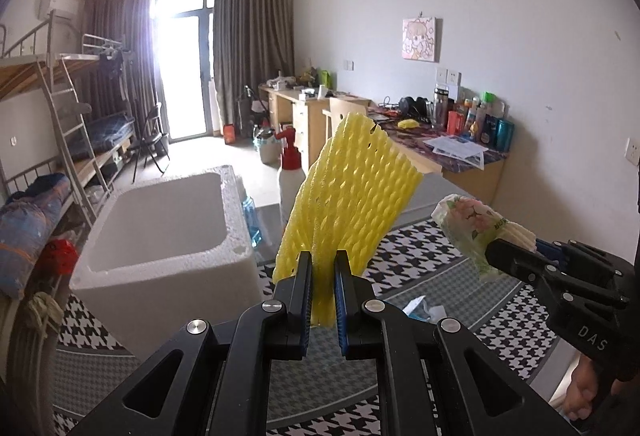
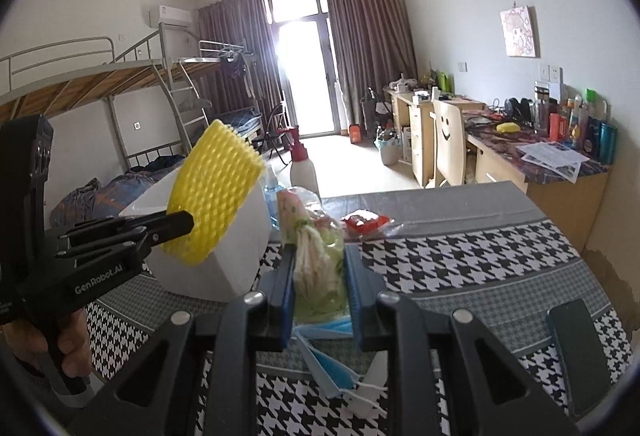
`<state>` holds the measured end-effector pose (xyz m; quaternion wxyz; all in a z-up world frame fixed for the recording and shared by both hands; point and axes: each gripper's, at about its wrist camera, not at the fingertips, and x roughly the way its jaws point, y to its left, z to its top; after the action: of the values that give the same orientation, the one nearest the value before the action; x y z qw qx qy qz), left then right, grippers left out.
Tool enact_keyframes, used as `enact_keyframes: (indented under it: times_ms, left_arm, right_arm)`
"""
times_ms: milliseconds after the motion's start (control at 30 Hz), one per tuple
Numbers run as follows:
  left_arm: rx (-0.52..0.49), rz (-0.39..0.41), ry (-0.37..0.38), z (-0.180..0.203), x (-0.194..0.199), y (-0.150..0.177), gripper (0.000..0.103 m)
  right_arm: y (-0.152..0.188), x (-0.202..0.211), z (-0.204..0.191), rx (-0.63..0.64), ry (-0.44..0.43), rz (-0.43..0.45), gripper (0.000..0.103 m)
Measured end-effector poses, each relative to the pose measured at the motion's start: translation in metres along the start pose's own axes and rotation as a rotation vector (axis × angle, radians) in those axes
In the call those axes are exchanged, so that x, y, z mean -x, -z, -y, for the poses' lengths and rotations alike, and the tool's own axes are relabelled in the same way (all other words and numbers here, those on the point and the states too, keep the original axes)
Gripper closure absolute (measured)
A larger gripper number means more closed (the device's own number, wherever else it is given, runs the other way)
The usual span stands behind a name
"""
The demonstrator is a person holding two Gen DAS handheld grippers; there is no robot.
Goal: Organize soft objects
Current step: 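Carry the sponge and tissue pack toward the white foam box with both tools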
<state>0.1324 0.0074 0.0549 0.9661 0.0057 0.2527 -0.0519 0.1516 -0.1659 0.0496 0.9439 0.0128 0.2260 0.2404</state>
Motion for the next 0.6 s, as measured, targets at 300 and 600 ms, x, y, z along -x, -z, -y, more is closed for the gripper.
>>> enact_keyframes:
  times_ms: [300, 600]
  left_arm:
    - [0.000, 0.028, 0.001, -0.004, 0.003, -0.010, 0.092]
    - [0.013, 0.050, -0.019, -0.013, 0.004, -0.017, 0.092]
  right_arm:
    - [-0.012, -0.003, -0.004, 0.005, -0.010, 0.018, 0.076]
    - [-0.022, -0.006, -0.008, 0.014, -0.013, 0.031, 0.076]
